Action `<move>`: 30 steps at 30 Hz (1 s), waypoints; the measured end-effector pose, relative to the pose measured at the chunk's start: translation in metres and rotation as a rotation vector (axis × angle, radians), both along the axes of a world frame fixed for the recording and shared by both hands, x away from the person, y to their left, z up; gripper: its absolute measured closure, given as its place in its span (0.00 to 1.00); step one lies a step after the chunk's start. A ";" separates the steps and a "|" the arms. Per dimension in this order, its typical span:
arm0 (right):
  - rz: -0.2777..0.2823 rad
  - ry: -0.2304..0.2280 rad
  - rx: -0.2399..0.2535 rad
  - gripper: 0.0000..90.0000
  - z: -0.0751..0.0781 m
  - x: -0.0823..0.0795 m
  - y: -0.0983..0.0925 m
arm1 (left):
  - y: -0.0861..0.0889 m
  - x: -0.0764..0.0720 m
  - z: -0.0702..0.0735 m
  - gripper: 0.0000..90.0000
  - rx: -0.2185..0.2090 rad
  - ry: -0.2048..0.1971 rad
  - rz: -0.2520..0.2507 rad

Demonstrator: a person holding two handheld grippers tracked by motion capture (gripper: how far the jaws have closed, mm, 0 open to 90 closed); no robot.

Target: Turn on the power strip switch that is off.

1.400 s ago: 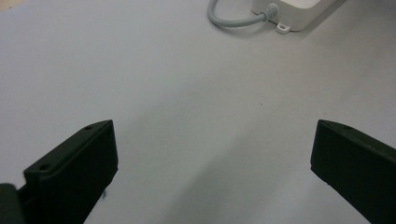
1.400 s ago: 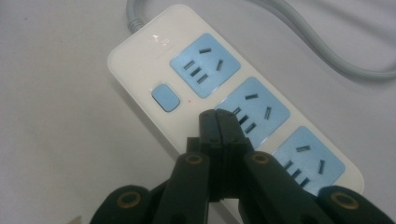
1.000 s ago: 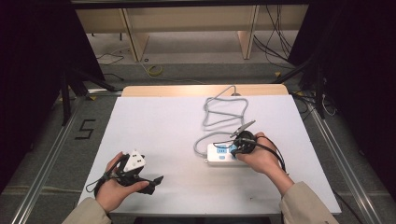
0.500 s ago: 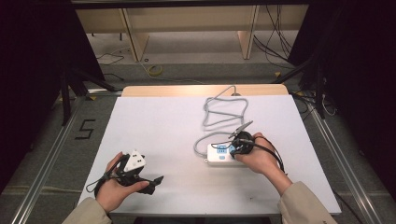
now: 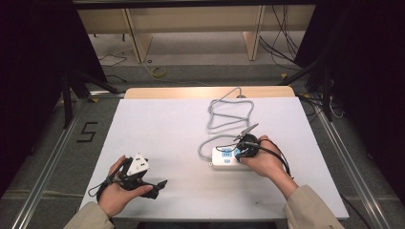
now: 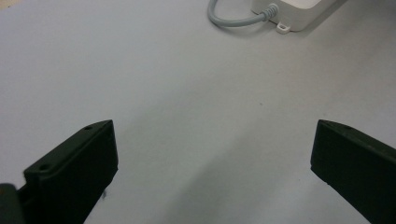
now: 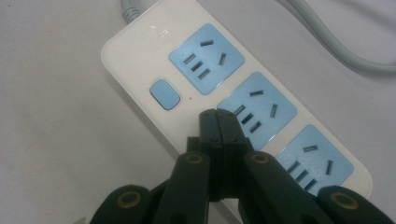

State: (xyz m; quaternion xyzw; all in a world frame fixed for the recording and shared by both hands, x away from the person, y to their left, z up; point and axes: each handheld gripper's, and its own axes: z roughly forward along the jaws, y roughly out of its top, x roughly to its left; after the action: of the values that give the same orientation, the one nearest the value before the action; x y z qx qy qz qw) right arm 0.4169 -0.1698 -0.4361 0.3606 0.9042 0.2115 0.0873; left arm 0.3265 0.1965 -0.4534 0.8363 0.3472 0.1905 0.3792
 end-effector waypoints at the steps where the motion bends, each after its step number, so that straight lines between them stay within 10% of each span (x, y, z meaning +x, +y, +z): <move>1: 0.000 0.000 -0.002 1.00 0.000 0.000 0.000 | 0.000 0.000 0.000 0.00 0.000 0.000 0.000; 30: -0.026 0.014 0.014 1.00 -0.002 0.001 -0.001 | -0.003 0.001 -0.001 0.00 0.010 0.004 -0.013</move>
State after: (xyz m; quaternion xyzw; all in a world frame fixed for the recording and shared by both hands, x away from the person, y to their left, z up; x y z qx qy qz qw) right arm 0.4178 -0.1711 -0.4381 0.3744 0.8985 0.2143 0.0814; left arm 0.3277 0.1938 -0.4541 0.8408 0.3417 0.1880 0.3754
